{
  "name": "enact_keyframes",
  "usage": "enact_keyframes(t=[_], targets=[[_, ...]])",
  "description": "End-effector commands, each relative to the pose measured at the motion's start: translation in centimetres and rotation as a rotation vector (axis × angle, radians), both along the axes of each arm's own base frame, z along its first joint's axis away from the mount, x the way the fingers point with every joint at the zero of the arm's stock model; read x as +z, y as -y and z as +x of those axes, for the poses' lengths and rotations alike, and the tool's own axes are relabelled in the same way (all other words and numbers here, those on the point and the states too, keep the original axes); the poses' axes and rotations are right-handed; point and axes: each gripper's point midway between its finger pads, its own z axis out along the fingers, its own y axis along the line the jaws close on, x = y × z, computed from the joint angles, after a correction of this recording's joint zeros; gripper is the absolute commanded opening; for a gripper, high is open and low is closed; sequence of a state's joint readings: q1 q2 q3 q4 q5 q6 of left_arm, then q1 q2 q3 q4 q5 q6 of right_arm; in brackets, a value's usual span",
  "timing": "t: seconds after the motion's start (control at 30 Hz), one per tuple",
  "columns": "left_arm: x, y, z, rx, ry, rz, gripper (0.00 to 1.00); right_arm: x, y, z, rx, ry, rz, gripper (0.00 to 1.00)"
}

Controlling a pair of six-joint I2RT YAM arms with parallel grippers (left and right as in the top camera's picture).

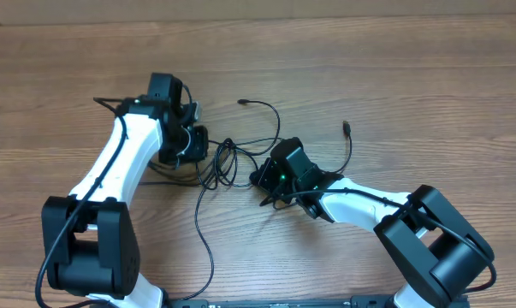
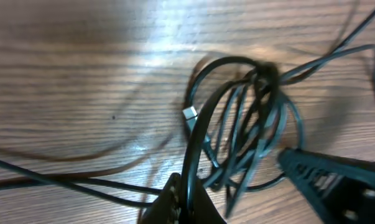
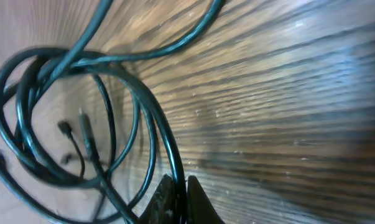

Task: Untangle cables

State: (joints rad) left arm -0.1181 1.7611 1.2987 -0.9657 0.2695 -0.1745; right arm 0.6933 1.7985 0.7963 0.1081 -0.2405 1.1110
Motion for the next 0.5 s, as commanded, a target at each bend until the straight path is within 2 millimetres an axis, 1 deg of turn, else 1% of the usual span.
enact_keyframes(t=[0.0,0.07,0.13,0.23,0.33,0.37,0.4,0.47], targets=[[1.2,-0.3,1.0,-0.027,0.035,0.024,0.04,1.9,-1.2,-0.2,0.141,0.091,0.043,0.04],[1.0,-1.3,1.0,-0.018,0.034,0.079,0.04,3.1,-1.1,0.0,0.169,0.134,0.046,0.04],[0.7,-2.3,0.7,-0.007,0.023,0.140,0.04,4.4,-0.5,0.1,0.180,0.168,0.039,0.04],[0.6,-2.8,0.5,0.009,0.013,0.168,0.04,5.6,0.9,0.4,0.174,0.195,0.006,0.04],[0.6,-2.8,0.6,0.012,0.016,0.167,0.17,5.4,3.5,1.1,0.091,0.188,-0.087,0.04],[0.6,-2.8,0.6,0.015,0.017,0.167,0.18,5.1,4.2,1.2,0.069,0.181,-0.117,0.04],[0.6,-2.8,0.7,0.015,0.018,0.167,0.20,4.8,4.9,1.3,0.052,0.171,-0.141,0.04],[0.7,-2.8,0.7,0.015,0.021,0.166,0.28,4.4,5.4,1.2,0.041,0.153,-0.155,0.04]])
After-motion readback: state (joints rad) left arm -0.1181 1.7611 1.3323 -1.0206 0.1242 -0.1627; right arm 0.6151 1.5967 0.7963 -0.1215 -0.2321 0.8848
